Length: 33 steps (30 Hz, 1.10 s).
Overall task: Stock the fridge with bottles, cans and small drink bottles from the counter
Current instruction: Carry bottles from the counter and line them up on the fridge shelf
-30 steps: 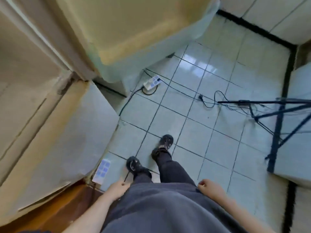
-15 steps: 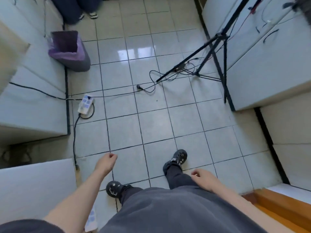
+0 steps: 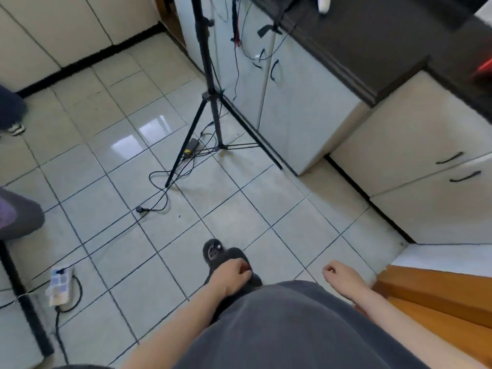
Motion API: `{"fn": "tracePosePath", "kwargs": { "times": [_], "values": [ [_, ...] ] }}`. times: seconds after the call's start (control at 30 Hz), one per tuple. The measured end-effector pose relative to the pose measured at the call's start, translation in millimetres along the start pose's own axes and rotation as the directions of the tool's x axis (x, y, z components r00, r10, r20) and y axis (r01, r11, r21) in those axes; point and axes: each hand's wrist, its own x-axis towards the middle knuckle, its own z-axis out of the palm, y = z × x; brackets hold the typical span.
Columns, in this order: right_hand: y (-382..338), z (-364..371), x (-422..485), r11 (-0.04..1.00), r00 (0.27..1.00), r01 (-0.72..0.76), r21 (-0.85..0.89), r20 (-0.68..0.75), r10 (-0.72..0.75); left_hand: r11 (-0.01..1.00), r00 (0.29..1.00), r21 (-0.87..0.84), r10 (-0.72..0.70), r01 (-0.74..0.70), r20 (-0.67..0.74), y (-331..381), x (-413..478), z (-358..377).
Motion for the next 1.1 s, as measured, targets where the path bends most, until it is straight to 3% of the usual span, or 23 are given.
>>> {"fn": "tracePosePath", "kwargs": {
  "times": [0.1, 0.2, 0.37, 0.47, 0.63, 0.73, 0.83, 1.0, 1.1],
  "values": [
    [9, -8, 7, 0.989, 0.998, -0.065, 0.136, 0.019, 0.063, 0.997, 0.999, 0.057, -0.046, 0.047, -0.018, 18, 36, -35],
    [17, -17, 14, 0.961, 0.995, -0.084, 0.264, 0.076, 0.066, 0.977, 0.988, 0.166, -0.143, 0.131, 0.064, 27, 82, -74],
    [48, -39, 18, 0.829, 0.972, -0.233, 0.508, 0.097, 0.214, 0.815, 0.965, 0.579, -0.143, -0.012, 0.221, 80, 157, -134],
    [55, -55, 23, 0.711, 0.923, -0.321, 0.626, 0.039, 0.382, 0.777, 0.972, 0.622, -0.059, -0.098, 0.228, 143, 196, -161],
    [48, -72, 35, 0.505, 0.846, -0.326, 0.800, 0.008, 0.533, 0.719, 0.972, 0.666, 0.062, -0.200, 0.225, 253, 249, -179],
    [47, -72, 43, 0.487, 0.818, -0.333, 0.808, -0.009, 0.574, 0.718, 0.962, 0.652, 0.092, -0.244, 0.258, 303, 272, -169],
    [69, -74, 47, 0.432, 0.802, -0.418, 0.799, 0.101, 0.588, 0.703, 0.956, 0.665, 0.077, -0.254, 0.283, 338, 288, -150],
    [139, -86, 58, 0.417, 0.809, -0.470, 0.778, 0.191, 0.555, 0.704, 0.953, 0.673, 0.022, -0.229, 0.301, 379, 300, -96],
    [201, -107, 70, 0.462, 0.836, -0.451, 0.764, 0.180, 0.518, 0.712, 0.947, 0.668, -0.014, -0.217, 0.322, 408, 297, -59]
  ]
}}
